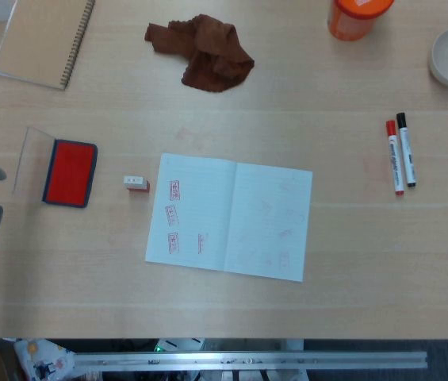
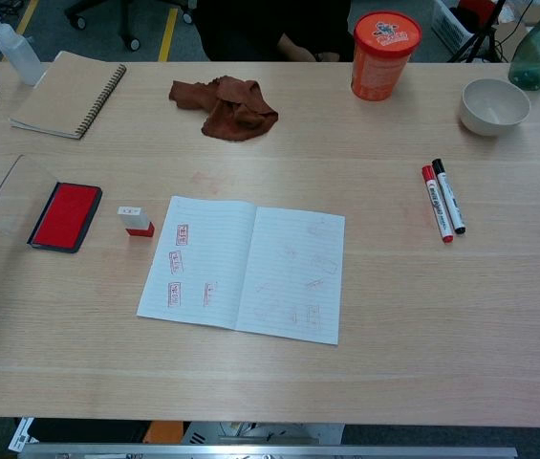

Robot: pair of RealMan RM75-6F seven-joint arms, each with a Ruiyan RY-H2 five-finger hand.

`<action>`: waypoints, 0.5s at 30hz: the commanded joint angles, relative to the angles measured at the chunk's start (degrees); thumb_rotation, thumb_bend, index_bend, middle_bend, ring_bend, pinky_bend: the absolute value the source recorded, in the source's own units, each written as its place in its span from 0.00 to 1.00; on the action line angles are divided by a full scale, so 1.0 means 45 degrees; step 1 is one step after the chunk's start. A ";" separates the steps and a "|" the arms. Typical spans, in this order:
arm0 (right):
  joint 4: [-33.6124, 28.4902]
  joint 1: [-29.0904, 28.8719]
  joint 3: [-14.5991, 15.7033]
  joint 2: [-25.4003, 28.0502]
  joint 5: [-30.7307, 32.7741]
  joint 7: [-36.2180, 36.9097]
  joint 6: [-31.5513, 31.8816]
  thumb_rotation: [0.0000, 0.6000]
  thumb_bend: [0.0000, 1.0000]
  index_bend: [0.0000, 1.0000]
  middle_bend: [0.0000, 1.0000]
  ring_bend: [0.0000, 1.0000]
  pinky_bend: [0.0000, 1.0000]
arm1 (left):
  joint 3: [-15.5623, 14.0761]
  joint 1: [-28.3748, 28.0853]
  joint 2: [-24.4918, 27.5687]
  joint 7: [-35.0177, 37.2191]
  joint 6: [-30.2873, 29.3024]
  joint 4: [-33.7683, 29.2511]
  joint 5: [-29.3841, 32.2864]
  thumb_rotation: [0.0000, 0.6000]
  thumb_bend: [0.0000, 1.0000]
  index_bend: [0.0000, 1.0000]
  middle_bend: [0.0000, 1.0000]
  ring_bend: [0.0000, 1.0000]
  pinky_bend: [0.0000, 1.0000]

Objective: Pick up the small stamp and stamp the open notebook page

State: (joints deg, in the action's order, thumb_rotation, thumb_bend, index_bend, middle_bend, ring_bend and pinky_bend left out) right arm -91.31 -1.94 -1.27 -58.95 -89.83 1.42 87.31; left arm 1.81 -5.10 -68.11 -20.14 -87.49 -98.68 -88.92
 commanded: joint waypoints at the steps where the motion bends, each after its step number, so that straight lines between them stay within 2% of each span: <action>1: 0.0005 0.0020 -0.0009 0.0009 0.0002 0.0037 0.0036 1.00 0.36 0.45 0.42 0.27 0.31 | -0.0004 0.0006 -0.0002 -0.0007 -0.0002 0.0001 0.0004 1.00 0.25 0.39 0.41 0.34 0.37; 15: -0.0266 -0.0239 -0.0522 0.0255 0.0313 -0.0146 0.0053 1.00 0.36 0.45 0.42 0.27 0.31 | 0.0039 -0.0282 0.0316 0.0326 0.0381 -0.0347 -0.0122 1.00 0.25 0.39 0.41 0.34 0.37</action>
State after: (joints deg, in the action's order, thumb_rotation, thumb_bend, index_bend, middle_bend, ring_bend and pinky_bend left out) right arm -92.42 -2.94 -3.56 -57.88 -88.49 0.82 87.63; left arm 1.93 -6.21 -66.72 -18.66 -85.94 -100.19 -89.38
